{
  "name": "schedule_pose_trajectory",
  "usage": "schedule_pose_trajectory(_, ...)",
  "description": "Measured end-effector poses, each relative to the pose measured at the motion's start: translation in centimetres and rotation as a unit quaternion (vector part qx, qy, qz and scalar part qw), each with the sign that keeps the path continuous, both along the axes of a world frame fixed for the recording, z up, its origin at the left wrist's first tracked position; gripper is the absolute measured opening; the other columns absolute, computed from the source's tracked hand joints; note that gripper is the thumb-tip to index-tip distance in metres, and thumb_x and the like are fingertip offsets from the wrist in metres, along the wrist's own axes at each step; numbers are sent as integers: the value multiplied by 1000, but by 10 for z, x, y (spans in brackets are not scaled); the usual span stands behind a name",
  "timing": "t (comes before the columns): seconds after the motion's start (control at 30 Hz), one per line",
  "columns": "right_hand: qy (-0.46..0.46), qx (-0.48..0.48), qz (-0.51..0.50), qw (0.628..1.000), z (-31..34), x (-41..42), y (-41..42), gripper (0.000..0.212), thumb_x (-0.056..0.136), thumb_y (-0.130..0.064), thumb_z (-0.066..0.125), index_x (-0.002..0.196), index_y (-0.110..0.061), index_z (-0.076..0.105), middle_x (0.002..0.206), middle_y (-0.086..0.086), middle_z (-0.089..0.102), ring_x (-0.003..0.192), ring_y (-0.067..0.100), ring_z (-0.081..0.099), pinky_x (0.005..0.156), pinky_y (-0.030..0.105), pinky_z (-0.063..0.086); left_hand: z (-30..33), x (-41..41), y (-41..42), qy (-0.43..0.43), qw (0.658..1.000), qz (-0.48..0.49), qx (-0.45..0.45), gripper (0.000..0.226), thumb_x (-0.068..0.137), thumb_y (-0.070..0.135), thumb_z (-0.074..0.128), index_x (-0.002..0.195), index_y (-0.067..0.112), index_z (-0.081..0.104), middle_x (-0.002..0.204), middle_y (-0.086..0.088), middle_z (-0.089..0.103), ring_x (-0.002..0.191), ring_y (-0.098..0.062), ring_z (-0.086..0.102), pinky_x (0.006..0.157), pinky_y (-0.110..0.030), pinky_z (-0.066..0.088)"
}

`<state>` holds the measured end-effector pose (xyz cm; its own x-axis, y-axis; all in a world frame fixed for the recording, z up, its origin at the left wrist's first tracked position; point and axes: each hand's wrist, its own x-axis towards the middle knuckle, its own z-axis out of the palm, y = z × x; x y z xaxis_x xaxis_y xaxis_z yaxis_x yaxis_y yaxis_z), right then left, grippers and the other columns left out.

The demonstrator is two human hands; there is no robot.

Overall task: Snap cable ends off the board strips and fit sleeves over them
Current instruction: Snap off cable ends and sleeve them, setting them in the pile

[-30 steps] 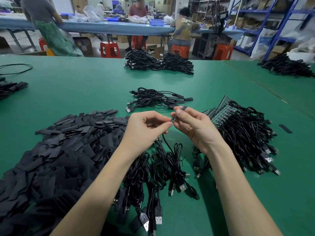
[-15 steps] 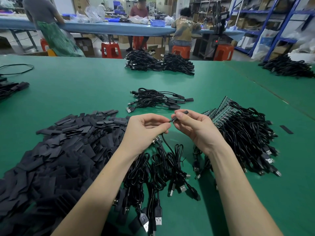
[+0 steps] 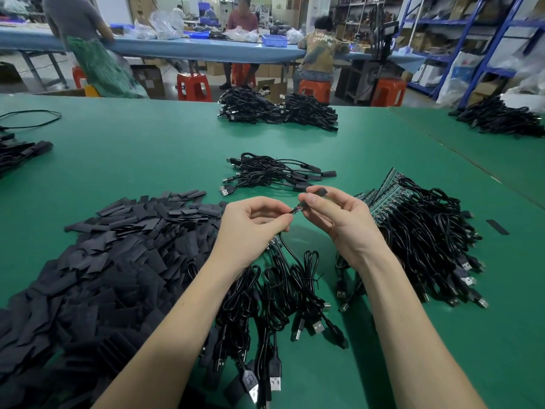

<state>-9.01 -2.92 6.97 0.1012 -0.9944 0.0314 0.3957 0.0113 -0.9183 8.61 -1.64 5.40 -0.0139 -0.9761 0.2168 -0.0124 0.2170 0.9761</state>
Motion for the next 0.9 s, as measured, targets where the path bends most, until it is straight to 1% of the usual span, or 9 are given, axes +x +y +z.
schedule_pose_trajectory(0.07, -2, -7, -5, 1000, 1, 0, 0, 19, 70, -11, 82, 88, -9, 75, 92, 17, 70, 82, 16, 69, 78, 22, 57, 1, -1, 1, -5, 1000, 6, -7, 13, 81, 7, 82, 83, 19, 79, 81, -2, 77, 74, -18, 75, 72, -19, 56)
schedule_pose_trajectory(0.17, -10, -9, 2, 1000, -1, 1, 0, 16, 70, -13, 81, 84, -11, 75, 88, 10, 74, 83, 14, 70, 78, 21, 57, 3, -4, 3, -17, 999, 11, -27, 10, 82, 6, 80, 87, 14, 78, 80, -1, 77, 72, -16, 75, 72, -19, 56)
schedule_pose_trajectory(0.27, -13, -4, -4, 1000, -3, 4, 0, 22, 70, -16, 81, 90, -9, 74, 89, 10, 76, 83, 13, 71, 76, 20, 57, 4, -7, 4, -20, 999, 22, -23, 9, 82, 4, 80, 87, 12, 77, 79, -2, 77, 71, -15, 73, 72, -20, 58)
schedule_pose_trajectory(0.37, -10, -8, -14, 1000, -5, 8, 0, 21, 73, -17, 80, 91, -9, 75, 90, 10, 76, 84, 14, 72, 76, 19, 57, 4, -6, 4, -23, 999, 24, -12, 9, 82, 4, 80, 87, 11, 77, 79, -2, 77, 73, -15, 73, 75, -22, 59)
schedule_pose_trajectory(0.5, 8, -10, -14, 1000, -7, 9, 0, 16, 72, -21, 81, 85, -11, 78, 89, 10, 76, 81, 13, 70, 76, 19, 56, 3, -4, 3, -29, 999, 24, -10, 10, 82, 4, 80, 86, 13, 78, 78, 0, 77, 73, -14, 74, 74, -21, 58)
schedule_pose_trajectory(0.6, 11, -11, -5, 1000, -7, 9, 0, 17, 74, -20, 80, 87, -11, 77, 89, 10, 76, 80, 13, 70, 76, 20, 57, 3, -4, 2, -36, 999, 24, -18, 10, 82, 5, 80, 86, 13, 78, 78, 0, 77, 74, -15, 75, 74, -22, 58)
schedule_pose_trajectory(0.77, 22, -13, 14, 1000, -8, 8, 1, 9, 76, -19, 79, 82, -13, 78, 89, 10, 76, 79, 13, 70, 77, 21, 57, 2, -1, 0, -58, 997, 4, -47, 13, 82, 9, 81, 84, 21, 79, 81, 3, 78, 77, -14, 75, 75, -23, 58)
schedule_pose_trajectory(0.83, 34, -12, 20, 999, -8, 8, 2, 10, 76, -20, 78, 82, -12, 78, 89, 10, 76, 77, 12, 69, 77, 21, 57, 1, 1, 0, -70, 996, -5, -54, 13, 82, 12, 82, 84, 24, 78, 82, 6, 78, 80, -11, 75, 75, -21, 56)
schedule_pose_trajectory(0.9, 47, -13, 28, 998, -9, 8, 2, 10, 77, -20, 77, 83, -11, 76, 87, 8, 75, 75, 12, 67, 78, 22, 56, 1, 2, 0, -60, 997, -12, -57, 13, 81, 12, 83, 85, 23, 76, 78, 4, 78, 77, -9, 74, 74, -17, 54)
